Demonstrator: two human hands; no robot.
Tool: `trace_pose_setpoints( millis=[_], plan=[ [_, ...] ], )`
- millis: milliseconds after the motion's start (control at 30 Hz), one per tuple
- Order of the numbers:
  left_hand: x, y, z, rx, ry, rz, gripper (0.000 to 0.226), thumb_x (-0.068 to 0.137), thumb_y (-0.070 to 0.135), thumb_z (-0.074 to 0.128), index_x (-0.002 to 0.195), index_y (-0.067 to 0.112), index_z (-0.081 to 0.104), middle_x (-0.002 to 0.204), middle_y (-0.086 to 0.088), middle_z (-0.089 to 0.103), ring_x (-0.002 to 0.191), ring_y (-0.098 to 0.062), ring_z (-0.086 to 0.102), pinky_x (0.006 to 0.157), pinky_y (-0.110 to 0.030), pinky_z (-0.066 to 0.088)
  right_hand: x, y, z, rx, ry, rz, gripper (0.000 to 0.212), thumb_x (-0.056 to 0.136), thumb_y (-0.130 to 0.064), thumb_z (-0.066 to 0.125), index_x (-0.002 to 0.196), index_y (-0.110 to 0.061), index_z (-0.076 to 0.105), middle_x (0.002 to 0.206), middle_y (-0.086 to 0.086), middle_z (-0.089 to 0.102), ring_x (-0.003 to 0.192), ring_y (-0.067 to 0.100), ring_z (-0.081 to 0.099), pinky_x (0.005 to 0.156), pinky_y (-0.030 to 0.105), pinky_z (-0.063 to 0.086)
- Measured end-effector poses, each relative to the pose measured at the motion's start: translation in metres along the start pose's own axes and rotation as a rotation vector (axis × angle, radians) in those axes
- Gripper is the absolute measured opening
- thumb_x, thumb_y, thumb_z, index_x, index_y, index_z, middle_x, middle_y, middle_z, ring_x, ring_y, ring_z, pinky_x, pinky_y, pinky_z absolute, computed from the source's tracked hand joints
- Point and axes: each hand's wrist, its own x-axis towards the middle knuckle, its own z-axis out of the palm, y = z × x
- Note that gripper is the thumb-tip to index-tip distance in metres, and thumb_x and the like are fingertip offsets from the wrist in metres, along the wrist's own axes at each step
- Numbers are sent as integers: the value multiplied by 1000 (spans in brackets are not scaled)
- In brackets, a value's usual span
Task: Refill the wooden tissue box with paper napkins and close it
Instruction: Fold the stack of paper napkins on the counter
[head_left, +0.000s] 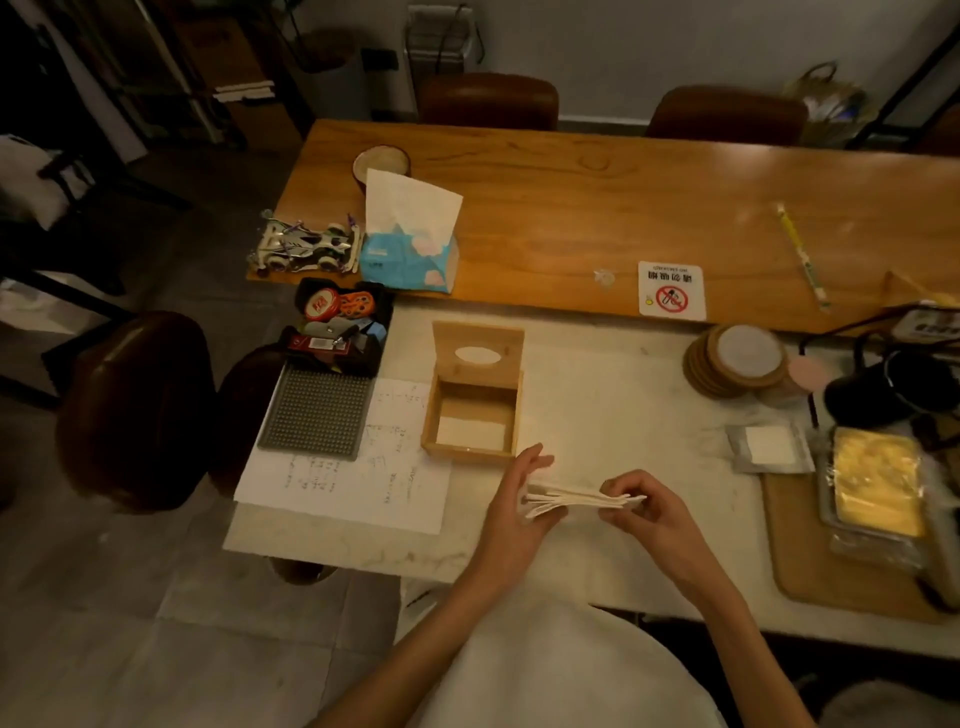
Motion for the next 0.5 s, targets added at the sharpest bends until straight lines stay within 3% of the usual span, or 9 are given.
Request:
trace_pose_setpoints(
  millis=[100,167,333,500],
  plan=[
    [-27,3,-40,77,-19,25,38,89,9,68,120,27,57,111,16,65,109,1,60,96,-18,47,-17,0,44,31,46,-40,19,82,12,65,88,-6,63,88,1,66,87,14,63,77,24,53],
    [-40,7,-70,126,14,15,28,92,13,65,109,34,59,108,15,65,105,3,60,94,-19,50,-21,-4,82,13,96,-78,15,85,6,65,92,-7,64,91,0,66,89,17,63,80,28,53],
    [-54,0,-151,142,87,85,26,95,2,58,113,20,60,115,2,66,112,-5,60,99,-19,46,-13,-12,183,-16,161,-201,18,89,0,64,98,-15,65,95,-7,66,94,15,63,84,24,52],
    [-41,-22,-208,212,76,218,34,96,-3,54,116,25,59,122,-4,67,127,-16,55,115,-24,32,10,-2,244,-33,256,-269,28,89,-3,64,103,-28,62,105,-6,65,102,6,60,90,13,47]
  ],
)
